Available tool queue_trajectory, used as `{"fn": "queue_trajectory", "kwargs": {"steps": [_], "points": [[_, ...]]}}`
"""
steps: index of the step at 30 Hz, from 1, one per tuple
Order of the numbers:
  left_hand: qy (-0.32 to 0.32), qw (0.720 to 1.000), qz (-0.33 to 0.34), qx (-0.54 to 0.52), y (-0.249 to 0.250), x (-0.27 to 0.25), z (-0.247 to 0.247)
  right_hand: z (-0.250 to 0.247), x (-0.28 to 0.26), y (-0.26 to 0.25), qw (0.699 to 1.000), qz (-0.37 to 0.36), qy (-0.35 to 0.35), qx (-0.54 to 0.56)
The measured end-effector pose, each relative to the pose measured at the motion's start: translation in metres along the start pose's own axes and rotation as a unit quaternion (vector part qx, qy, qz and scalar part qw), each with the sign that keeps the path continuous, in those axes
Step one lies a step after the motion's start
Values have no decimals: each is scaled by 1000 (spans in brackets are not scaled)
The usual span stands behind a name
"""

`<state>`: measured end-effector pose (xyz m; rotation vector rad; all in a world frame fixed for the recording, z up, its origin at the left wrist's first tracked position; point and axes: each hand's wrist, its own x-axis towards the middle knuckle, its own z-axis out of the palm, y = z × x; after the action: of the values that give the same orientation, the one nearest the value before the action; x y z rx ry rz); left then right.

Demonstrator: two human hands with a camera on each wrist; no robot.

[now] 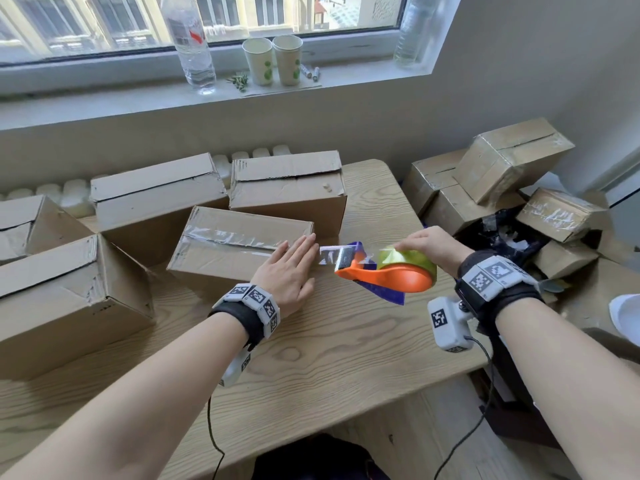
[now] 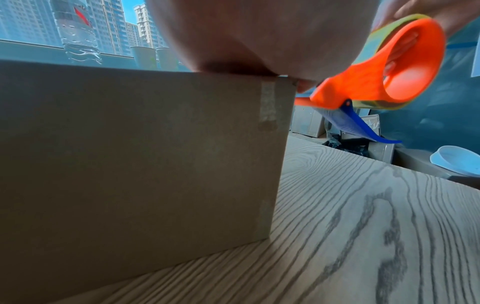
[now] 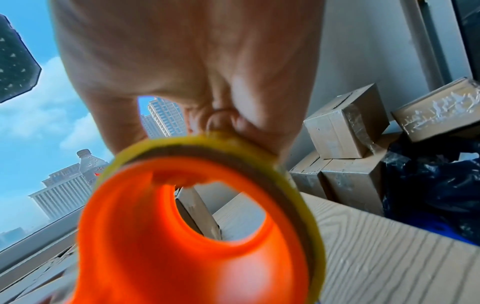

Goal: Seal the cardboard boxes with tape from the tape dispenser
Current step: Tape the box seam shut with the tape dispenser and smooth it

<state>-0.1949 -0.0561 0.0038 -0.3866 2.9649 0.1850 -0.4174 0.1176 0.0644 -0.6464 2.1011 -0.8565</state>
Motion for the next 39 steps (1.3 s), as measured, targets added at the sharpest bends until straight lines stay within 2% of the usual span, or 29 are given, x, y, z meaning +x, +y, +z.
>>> {"fn": "queue_trajectory", "kwargs": {"steps": [4,21,28,35,39], "points": [[5,1000,-2,-5,-1,-1,2,7,-4,0,999,-19,42,3],[4,1000,4,-14,-4,2,5,34,3,-2,991,-56,109,48],[0,999,6,-34,-4,2,3,39,6,5,987,-64,123,76],[-2,1000,2,-25,-3,2,4,38,4,7,990,-50,84,102],[3,1000,14,-5,-3,2,5,34,5,2,974,-67,127,173]]}}
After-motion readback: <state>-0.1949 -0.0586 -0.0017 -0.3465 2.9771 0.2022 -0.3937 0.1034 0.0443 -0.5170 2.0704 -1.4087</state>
